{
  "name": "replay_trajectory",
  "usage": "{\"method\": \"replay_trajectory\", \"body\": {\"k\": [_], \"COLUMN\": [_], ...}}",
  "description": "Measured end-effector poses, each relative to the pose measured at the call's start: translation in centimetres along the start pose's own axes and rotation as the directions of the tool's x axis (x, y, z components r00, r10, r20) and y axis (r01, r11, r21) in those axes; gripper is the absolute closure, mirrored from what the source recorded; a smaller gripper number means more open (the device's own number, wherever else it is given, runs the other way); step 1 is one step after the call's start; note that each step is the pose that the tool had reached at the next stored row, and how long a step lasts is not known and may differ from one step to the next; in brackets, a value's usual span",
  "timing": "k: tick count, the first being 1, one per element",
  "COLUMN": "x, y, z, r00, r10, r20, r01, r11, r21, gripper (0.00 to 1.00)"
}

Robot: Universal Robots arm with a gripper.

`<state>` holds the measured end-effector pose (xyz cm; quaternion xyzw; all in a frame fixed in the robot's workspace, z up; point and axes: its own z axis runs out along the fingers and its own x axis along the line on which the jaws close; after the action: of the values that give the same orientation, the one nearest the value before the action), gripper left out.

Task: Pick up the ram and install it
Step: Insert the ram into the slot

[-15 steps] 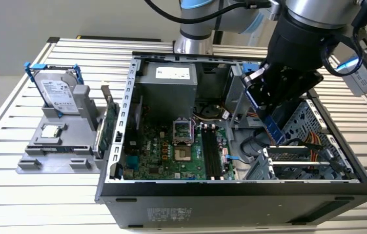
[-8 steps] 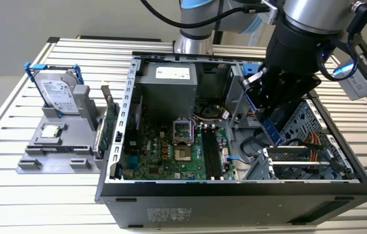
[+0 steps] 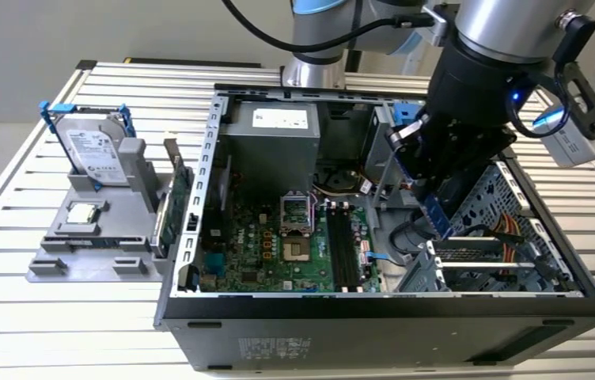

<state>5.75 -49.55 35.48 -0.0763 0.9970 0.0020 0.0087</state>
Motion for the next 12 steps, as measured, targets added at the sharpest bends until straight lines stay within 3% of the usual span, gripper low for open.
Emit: {"method": "replay_trajectory", "body": {"k": [12], "x": [0.14], "y": [0.57], "z": [1.02], "r00": [0.9992], "r10": [0.041], "r20": [-0.0002], "r01": [-0.041], "r11": [0.9992], "r21": [0.0034], "gripper": [1.0]}}
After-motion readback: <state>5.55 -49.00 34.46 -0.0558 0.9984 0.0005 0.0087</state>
